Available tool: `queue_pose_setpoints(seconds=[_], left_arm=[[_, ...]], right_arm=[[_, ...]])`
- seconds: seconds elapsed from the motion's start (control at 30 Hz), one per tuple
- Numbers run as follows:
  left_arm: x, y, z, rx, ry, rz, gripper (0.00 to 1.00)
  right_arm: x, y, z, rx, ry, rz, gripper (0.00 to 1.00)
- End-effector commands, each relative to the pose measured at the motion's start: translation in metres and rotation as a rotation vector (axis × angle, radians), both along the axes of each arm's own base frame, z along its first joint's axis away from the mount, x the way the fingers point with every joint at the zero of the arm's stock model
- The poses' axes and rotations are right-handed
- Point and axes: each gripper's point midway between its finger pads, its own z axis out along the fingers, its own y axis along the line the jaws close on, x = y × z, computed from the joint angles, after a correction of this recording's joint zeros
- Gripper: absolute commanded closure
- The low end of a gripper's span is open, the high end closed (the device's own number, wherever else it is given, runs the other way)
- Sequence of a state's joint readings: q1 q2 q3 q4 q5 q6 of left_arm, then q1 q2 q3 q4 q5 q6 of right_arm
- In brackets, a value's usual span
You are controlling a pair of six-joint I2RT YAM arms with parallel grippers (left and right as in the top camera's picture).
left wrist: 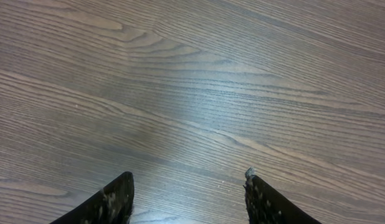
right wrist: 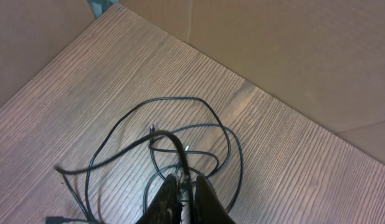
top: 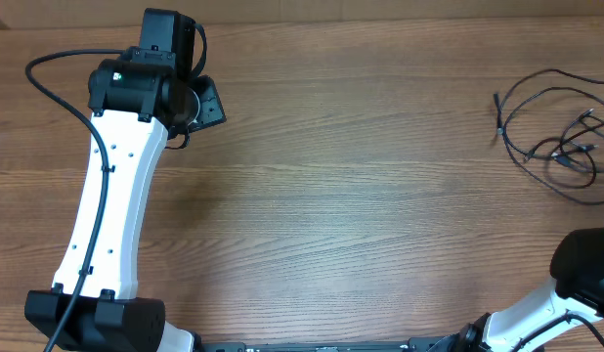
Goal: Untangle cables
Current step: 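Drag the last black cable to the right side pile, then release the cable at the right pile and lift the right gripper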
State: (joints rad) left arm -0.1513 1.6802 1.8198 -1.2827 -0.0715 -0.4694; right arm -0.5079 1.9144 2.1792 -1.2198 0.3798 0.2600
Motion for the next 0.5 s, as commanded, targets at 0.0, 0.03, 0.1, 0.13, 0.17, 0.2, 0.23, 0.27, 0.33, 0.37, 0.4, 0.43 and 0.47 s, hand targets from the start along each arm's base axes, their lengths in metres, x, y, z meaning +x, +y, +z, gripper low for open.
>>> queue_pose_setpoints(seconds=[0.0, 0.03, 0.1, 0.13, 0.17, 0.2, 0.23, 0.27, 0.33, 0.37, 0.4, 0.43, 0.47], left_arm=[[0.0, -0.006, -0.005, -0.015, 0.012, -0.004, 0.43], [0.0, -0.006, -0.005, -0.014, 0.013, -0.005, 0.42], [0.0, -0.006, -0.005, -0.014, 0.012, -0.005, 0.38], [0.0, -0.006, -0.005, -0.014, 0.012, -0.005, 0.35], [0.0, -0.006, -0.005, -0.014, 0.012, -0.005, 0.32], [0.001, -0.006, -0.005, -0.014, 0.012, -0.006, 0.31], [0.001, -0.006, -0.005, -0.014, 0.009, -0.006, 0.3], [0.001, -0.006, -0.005, -0.015, 0.008, -0.006, 0.28], [0.002, -0.006, -0.004, -0.014, 0.005, -0.01, 0.27], [0.002, -0.006, -0.004, -0.012, 0.003, -0.012, 0.27], [0.003, -0.006, -0.004, -0.012, 0.002, -0.017, 0.27], [0.003, -0.007, -0.004, -0.011, -0.001, -0.019, 0.27], [0.005, -0.008, -0.003, -0.008, -0.006, -0.036, 0.27]], right_arm=[[0.0, 0.0, 0.018, -0.03, -0.04, 0.002, 0.91], [0.001, 0.0, 0.017, -0.029, -0.041, 0.002, 0.89], [0.005, 0.001, 0.012, -0.011, -0.044, 0.017, 0.72], [0.009, 0.005, 0.01, 0.012, -0.053, 0.037, 0.57], [0.015, 0.011, 0.005, 0.049, -0.065, 0.068, 0.38], [0.02, 0.018, 0.002, 0.083, -0.078, 0.098, 0.28], [0.025, 0.026, -0.001, 0.12, -0.088, 0.141, 0.19], [0.031, 0.036, -0.003, 0.158, -0.098, 0.204, 0.17], [0.045, 0.063, -0.005, 0.251, -0.136, 0.334, 0.15], [0.051, 0.079, -0.005, 0.297, -0.153, 0.41, 0.15], [0.054, 0.091, -0.004, 0.331, -0.162, 0.461, 0.15], [0.057, 0.105, -0.005, 0.368, -0.168, 0.508, 0.15], [0.058, 0.117, -0.005, 0.392, -0.167, 0.554, 0.15]])
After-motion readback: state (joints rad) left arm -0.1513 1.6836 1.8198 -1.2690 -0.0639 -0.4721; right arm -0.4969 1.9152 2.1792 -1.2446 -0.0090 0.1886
